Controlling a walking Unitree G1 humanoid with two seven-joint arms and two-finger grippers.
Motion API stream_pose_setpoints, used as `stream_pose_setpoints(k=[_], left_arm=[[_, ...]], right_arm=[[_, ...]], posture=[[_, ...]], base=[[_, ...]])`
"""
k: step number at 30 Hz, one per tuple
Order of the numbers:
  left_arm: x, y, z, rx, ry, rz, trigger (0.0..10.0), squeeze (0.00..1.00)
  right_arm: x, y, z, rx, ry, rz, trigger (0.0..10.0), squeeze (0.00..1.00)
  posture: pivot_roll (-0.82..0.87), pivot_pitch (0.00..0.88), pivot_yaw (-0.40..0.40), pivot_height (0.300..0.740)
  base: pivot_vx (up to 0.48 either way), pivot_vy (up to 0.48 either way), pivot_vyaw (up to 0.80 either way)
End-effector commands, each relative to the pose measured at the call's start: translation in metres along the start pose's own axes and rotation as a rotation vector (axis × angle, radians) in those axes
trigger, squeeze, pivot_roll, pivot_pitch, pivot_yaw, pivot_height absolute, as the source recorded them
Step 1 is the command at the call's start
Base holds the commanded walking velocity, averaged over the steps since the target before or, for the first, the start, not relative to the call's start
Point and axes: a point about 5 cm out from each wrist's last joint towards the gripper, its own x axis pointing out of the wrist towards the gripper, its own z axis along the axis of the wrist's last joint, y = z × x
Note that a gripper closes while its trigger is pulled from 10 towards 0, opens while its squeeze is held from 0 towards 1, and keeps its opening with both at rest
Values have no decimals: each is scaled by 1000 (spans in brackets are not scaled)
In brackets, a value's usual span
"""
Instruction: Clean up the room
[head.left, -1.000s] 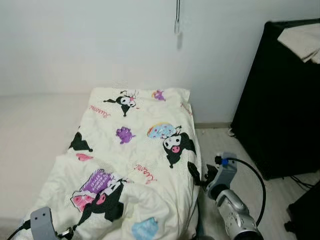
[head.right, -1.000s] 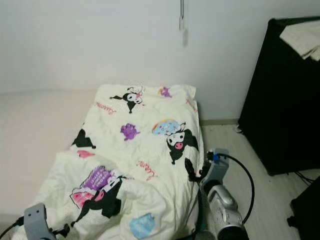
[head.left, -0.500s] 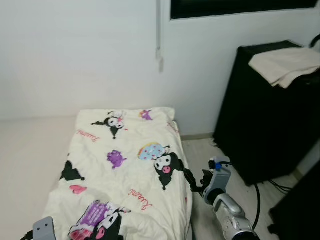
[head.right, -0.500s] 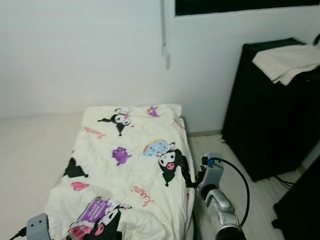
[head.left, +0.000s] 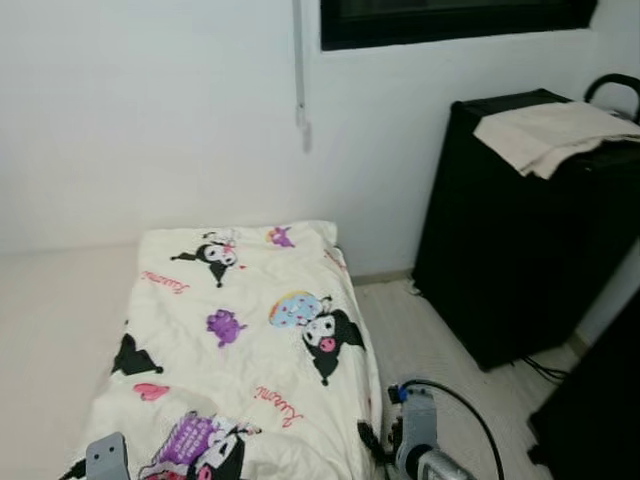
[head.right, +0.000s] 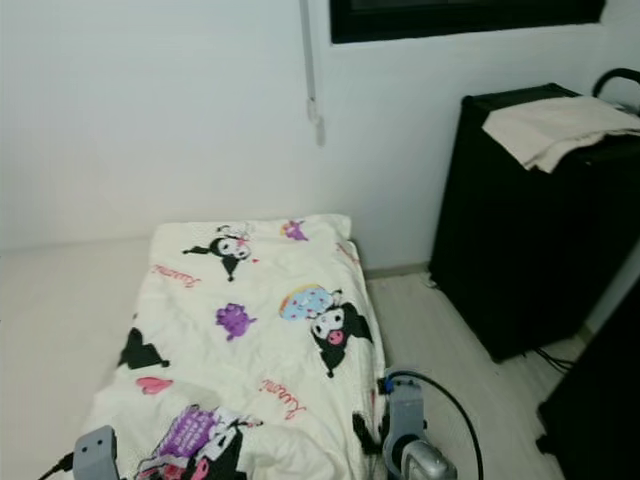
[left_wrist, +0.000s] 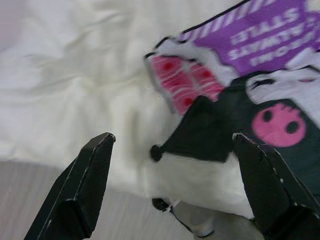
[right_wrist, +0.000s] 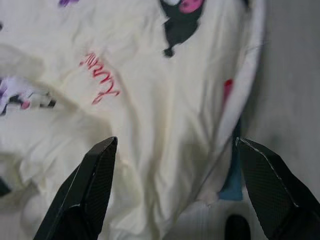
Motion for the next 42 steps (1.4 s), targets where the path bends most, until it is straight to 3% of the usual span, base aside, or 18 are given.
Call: stream_pose_setpoints(k=[1, 7, 14, 30, 42], left_arm=[[0, -2, -6, -2, 27, -4, 10000, 0], [-1, -3, -11, -4, 59, -8, 10000, 0], [0, -4, -9, 14, 49, -10, 10000, 0], [0, -7, -7, 66, 47, -28, 10000, 0], [0, -9, -9, 103, 51, -47, 10000, 0]], right_arm=[[-3, 1, -13, -8, 48, -6, 10000, 0], [-9, 2, -39, -12, 167, -31, 10000, 0], [-14, 4, -54, 5, 223, -34, 10000, 0], [-15, 2, -55, 17, 218, -60, 10000, 0], [-15, -2, -55, 24, 239, -101, 10000, 0]], posture=[[-52, 0, 20, 740], [-47, 0, 21, 740], [-39, 0, 18, 740], [-41, 0, 22, 740], [-39, 0, 22, 740]], base=[[0, 0, 638], [-160, 0, 642], [-411, 0, 639], [0, 0, 644], [0, 0, 0]])
